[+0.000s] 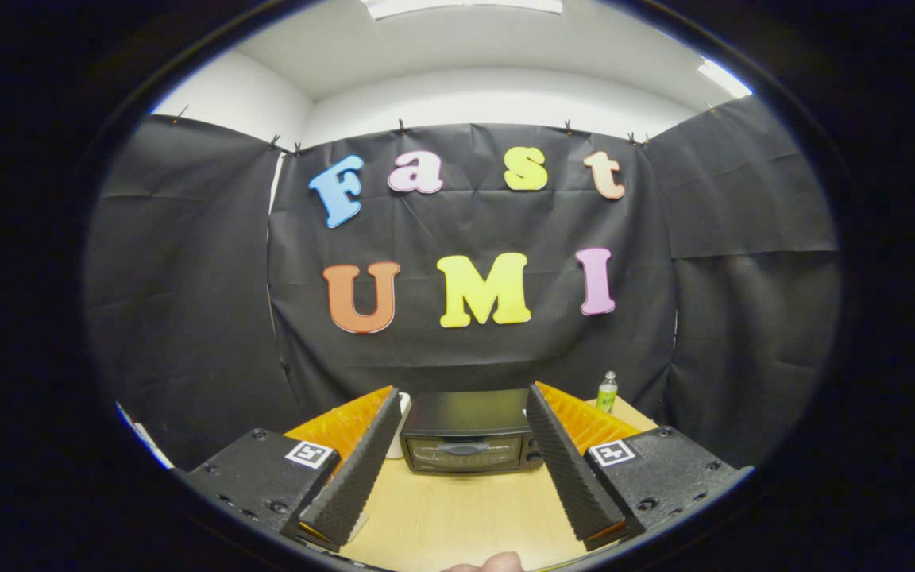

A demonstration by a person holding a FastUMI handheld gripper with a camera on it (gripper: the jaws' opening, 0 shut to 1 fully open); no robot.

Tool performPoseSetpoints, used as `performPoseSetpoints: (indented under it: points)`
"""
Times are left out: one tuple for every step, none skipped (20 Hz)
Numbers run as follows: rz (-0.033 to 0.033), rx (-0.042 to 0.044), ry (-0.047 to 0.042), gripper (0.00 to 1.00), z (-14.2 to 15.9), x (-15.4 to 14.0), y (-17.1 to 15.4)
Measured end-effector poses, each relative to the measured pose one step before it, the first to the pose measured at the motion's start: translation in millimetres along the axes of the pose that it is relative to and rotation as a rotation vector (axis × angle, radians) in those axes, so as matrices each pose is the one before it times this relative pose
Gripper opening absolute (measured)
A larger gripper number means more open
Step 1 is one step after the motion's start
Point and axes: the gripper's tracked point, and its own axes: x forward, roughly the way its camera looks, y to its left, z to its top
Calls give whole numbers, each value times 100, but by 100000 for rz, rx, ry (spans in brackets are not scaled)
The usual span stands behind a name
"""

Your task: Open the toaster oven, put the food inside, and close the toaster oven door.

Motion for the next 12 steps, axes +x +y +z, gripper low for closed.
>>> performPoseSetpoints:
  points:
    - [6,-283,84,100,5,38,15]
    - [-142,-47,-213,100,91,141,-27]
    - [43,61,26,100,60,-3,47]
    - [187,485,24,100,-33,137,136]
    - [56,39,140,100,13,49,13]
    - [146,25,-35,100,-12,75,80]
    - [71,0,-95,100,27,161,15]
    - [95,143,158,100,41,93,104]
    - [-3,390,497,100,-137,105,62]
    - [12,516,559,100,-110,130,59]
    - [123,359,210,100,-11,157,12]
    - [-87,98,164,100,-28,145,44]
